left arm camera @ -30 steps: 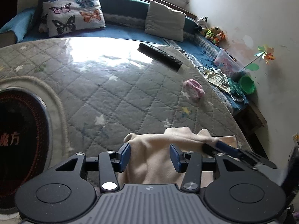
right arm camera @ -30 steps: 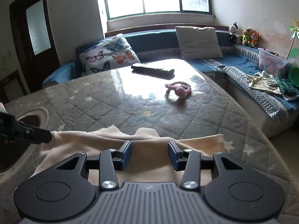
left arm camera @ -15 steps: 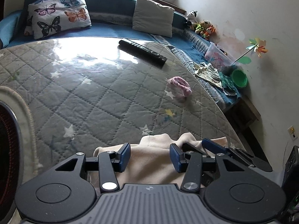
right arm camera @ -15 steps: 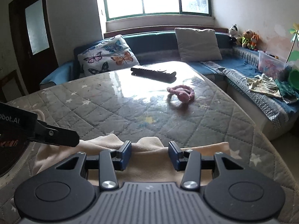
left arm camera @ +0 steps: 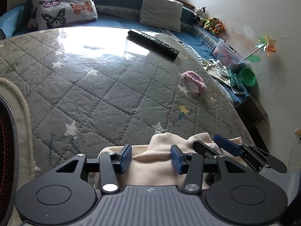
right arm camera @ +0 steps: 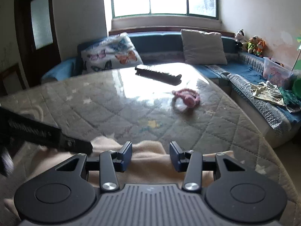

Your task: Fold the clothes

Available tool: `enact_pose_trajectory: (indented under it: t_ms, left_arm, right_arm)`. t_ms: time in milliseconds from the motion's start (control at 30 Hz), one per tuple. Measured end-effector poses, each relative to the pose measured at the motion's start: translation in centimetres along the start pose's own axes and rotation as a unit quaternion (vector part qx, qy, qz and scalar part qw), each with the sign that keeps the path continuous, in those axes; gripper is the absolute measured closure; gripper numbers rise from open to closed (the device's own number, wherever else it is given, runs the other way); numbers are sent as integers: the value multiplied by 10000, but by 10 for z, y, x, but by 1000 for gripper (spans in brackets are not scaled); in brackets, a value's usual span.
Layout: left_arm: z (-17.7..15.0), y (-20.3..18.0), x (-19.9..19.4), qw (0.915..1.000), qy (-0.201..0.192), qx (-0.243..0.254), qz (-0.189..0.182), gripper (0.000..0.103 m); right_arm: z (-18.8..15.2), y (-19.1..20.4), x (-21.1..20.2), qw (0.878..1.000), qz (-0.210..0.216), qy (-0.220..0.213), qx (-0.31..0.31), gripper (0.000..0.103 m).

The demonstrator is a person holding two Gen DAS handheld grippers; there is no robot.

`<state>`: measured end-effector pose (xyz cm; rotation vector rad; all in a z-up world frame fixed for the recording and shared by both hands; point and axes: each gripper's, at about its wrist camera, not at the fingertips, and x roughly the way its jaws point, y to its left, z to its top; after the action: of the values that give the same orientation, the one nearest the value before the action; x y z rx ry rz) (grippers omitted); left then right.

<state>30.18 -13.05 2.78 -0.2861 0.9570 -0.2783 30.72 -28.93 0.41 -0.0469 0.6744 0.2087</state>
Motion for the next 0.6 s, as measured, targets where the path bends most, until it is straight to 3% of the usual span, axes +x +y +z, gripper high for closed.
enact_pose_trajectory:
  t_ms: [100,267,433,600]
  left_arm:
    - [1,4,-3,10000,-26,-65,-30,54]
    - [3,11,-10,9998,-120,-121,57,53]
    - [0,16,-17,9997,-162,-158,71,53]
    - [-2,22,-31,9995,-247,-202,35,52]
  right_arm:
    - [1,4,2,9999,-82,11,-150,58]
    - [7,7,-11,9997,135,-162,-122,58]
    - [5,22,4,9991,62,86,-418,58]
    - [8,18,0,9995,99,-106,-285,56]
